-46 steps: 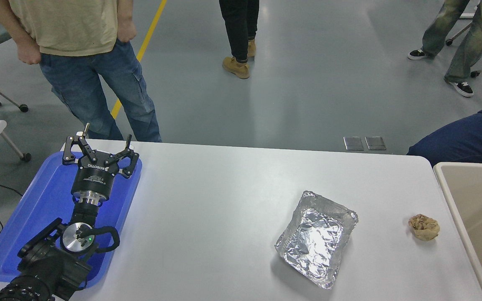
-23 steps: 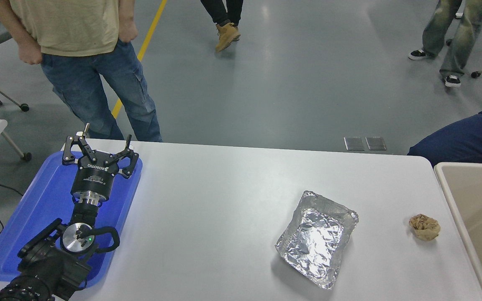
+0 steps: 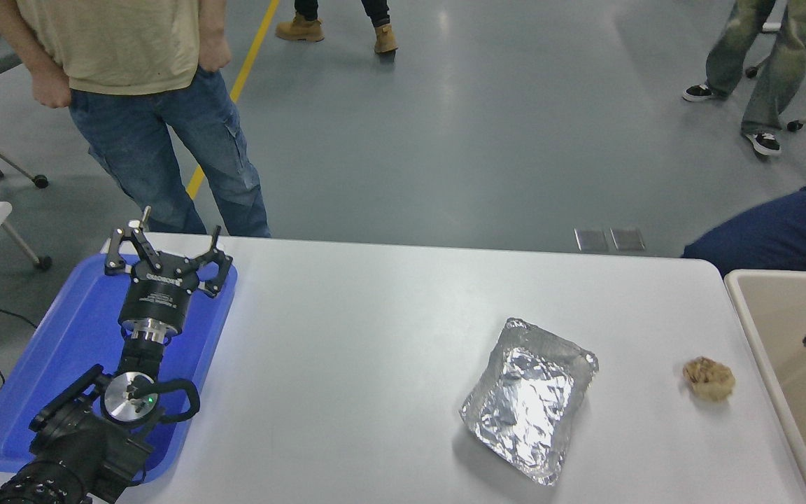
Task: Pick up paper cup place in dustbin
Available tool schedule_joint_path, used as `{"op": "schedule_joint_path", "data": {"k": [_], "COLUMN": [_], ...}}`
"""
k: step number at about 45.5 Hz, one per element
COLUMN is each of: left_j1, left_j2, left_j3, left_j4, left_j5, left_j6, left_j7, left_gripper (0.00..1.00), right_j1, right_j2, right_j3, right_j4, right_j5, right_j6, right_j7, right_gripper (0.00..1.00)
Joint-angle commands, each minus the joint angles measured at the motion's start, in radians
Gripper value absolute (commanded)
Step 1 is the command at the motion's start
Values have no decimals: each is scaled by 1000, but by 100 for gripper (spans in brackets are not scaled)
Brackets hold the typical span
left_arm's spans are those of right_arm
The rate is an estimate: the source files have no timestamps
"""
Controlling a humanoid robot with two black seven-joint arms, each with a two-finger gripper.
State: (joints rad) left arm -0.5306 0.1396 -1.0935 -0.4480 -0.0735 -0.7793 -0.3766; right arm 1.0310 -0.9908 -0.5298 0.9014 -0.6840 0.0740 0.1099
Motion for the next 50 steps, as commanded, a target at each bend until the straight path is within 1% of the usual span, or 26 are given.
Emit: {"op": "schedule_joint_path", "data": {"k": [1, 7, 11, 25, 34, 40, 50], "left_j1": [0, 0, 0, 1, 1, 1, 1], "left_j2": [0, 0, 0, 0, 0, 0, 0], "left_j3": [0, 0, 0, 0, 0, 0, 0], "left_j4": [0, 0, 0, 0, 0, 0, 2], "left_j5": [0, 0, 0, 0, 0, 0, 0], "left_j6": [0, 0, 0, 0, 0, 0, 0], "left_j7": [1, 2, 2, 1, 1, 1, 1], "left_gripper": [100, 100, 100, 100, 100, 100, 100], "right_j1": [283, 406, 481, 754, 923, 1023, 1185], "right_j2": [-137, -160, -164, -146, -127, -115, -89], "right_j3": [-171, -196, -196, -199, -206, -228, -344], "right_j4": [237, 307, 343, 442, 493, 548, 623], "right_j5": [-126, -184, -216, -219, -203, -154, -84], "right_j6": [118, 194, 272, 527, 642, 707, 711], "right_j7": [-1, -6, -10, -19, -21, -22, -25], "right_gripper": [100, 100, 100, 100, 100, 100, 100]}}
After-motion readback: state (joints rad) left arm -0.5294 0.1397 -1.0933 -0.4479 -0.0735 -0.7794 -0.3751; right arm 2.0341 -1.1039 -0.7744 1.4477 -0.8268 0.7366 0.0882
